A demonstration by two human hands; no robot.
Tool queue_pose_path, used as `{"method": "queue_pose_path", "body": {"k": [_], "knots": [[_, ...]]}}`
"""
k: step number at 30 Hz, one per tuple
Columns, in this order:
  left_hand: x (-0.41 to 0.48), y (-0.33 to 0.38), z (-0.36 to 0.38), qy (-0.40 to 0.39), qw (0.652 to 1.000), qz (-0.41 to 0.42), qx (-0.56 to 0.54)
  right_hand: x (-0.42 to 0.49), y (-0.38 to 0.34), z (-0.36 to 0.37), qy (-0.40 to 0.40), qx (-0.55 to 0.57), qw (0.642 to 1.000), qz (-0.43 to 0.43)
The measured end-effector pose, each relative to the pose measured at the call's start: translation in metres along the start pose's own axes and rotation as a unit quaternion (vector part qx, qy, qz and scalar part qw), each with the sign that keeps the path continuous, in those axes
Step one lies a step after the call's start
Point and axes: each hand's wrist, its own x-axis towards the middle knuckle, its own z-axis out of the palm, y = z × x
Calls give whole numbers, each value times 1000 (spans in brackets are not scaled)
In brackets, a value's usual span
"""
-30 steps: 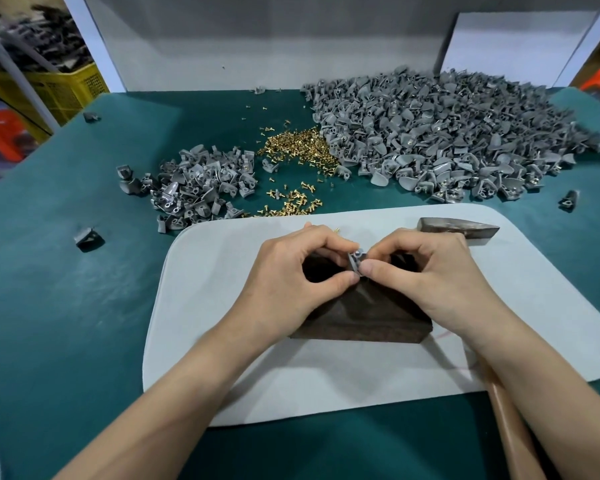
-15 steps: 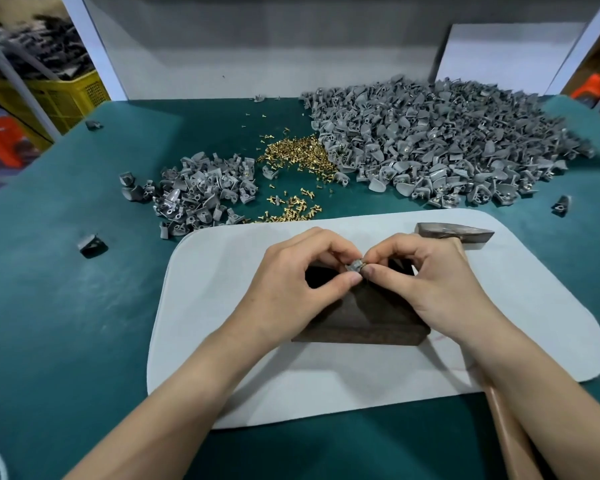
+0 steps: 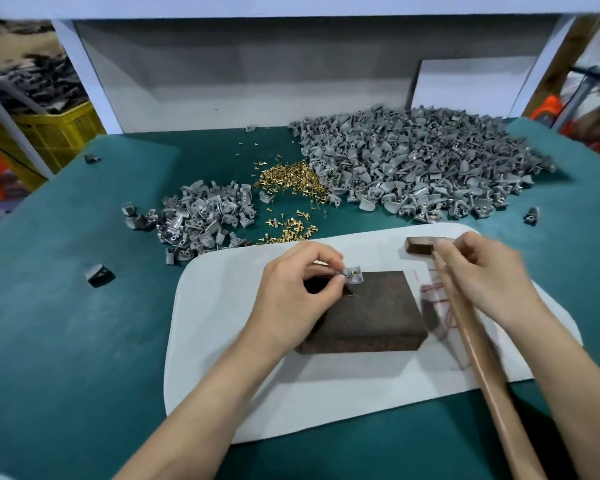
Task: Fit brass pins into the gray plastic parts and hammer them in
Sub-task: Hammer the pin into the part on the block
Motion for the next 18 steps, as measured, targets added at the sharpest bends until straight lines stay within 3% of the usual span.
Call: {"method": "queue_pose_path", "body": {"k": [4,6,8,10,13,18], "knots": [[-1,-2,0,4,997,23,73,-7,3,2,-64,-143,983,94],[-1,-4,1,-4,997,-8,74,-3,-2,-3,-93,-134,979,125],[-1,-6,2,-21,997,-56,48,-1,-6,-16,-149,7,974,173],[0,-8,1,-35,996,-83,25,-5,-15,-32,-202,165,943,205],[0,-9,2,-40,995,-89,20,-18,-34,-54,-206,223,943,136],[0,-10,3,-35,995,-93,-2,-38,-75,-56,-232,135,962,49]]}}
